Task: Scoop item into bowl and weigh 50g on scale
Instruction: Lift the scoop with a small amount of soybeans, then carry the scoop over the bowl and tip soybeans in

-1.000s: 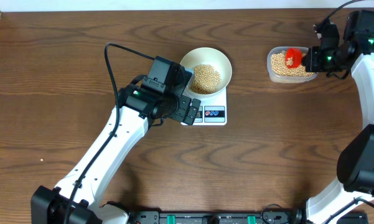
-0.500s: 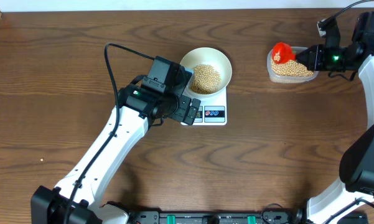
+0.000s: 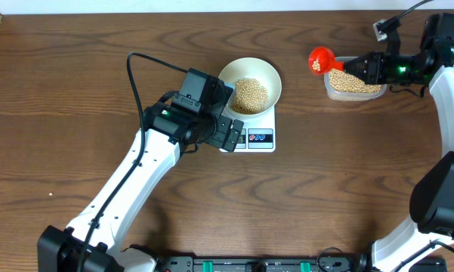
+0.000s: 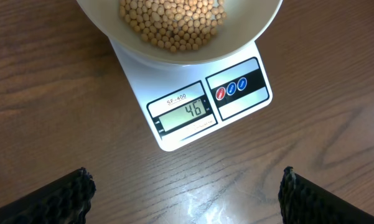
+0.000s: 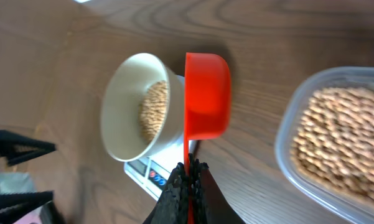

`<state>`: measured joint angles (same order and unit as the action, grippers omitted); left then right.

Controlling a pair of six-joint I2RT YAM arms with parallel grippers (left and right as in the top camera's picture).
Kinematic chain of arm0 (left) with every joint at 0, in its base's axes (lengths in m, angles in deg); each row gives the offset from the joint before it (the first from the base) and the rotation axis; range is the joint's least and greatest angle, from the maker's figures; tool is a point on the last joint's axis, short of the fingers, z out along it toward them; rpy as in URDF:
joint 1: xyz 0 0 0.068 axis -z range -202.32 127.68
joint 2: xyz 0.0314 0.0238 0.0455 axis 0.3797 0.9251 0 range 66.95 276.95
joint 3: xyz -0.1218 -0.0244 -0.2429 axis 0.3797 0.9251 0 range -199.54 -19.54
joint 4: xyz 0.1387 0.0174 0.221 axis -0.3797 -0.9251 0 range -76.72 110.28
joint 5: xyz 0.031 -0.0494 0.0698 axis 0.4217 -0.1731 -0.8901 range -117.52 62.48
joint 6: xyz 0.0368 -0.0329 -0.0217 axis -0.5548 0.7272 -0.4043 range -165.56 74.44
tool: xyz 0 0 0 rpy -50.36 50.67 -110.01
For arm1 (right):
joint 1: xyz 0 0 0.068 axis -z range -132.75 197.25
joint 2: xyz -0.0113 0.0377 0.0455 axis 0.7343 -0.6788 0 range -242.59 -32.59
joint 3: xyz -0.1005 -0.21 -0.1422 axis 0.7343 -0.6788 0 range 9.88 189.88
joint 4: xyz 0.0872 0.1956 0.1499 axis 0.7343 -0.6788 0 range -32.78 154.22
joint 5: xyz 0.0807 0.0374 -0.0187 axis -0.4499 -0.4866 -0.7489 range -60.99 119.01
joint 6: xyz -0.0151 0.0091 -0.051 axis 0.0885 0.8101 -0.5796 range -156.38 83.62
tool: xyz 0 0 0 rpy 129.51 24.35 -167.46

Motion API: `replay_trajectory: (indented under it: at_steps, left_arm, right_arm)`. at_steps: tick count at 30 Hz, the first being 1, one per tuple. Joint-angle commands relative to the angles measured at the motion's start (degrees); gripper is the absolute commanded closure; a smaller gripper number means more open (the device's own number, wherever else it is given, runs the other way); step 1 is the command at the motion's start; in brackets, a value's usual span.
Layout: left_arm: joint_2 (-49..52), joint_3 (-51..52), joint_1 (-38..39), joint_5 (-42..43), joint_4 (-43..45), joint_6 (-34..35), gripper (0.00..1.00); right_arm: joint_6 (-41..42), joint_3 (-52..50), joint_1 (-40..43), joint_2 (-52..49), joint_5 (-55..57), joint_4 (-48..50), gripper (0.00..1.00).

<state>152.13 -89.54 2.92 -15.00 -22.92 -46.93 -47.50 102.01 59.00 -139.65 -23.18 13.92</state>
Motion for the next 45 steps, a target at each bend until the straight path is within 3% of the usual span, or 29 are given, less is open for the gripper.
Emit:
replay_trajectory:
  at_steps: [1,13,45]
  left_arm:
    - [0.55,0.57,-0.09,-0.57,-0.02,-0.09,0.04]
    - [0.55,0.57,-0.09,-0.57,-0.04,-0.09,0.03]
    - [0.55,0.57,-0.09,-0.57,-0.04,-0.09,0.04]
  right_arm:
    - [-2.56,-0.31,-1.29,1.70,-7.41,0.02,0.99]
    - [-8.96,-0.33,-11.74,1.70,-6.67,-0.04,0.99]
    - [-18.36,0.07,-27.50,5.92,28.35,7.10,0.99]
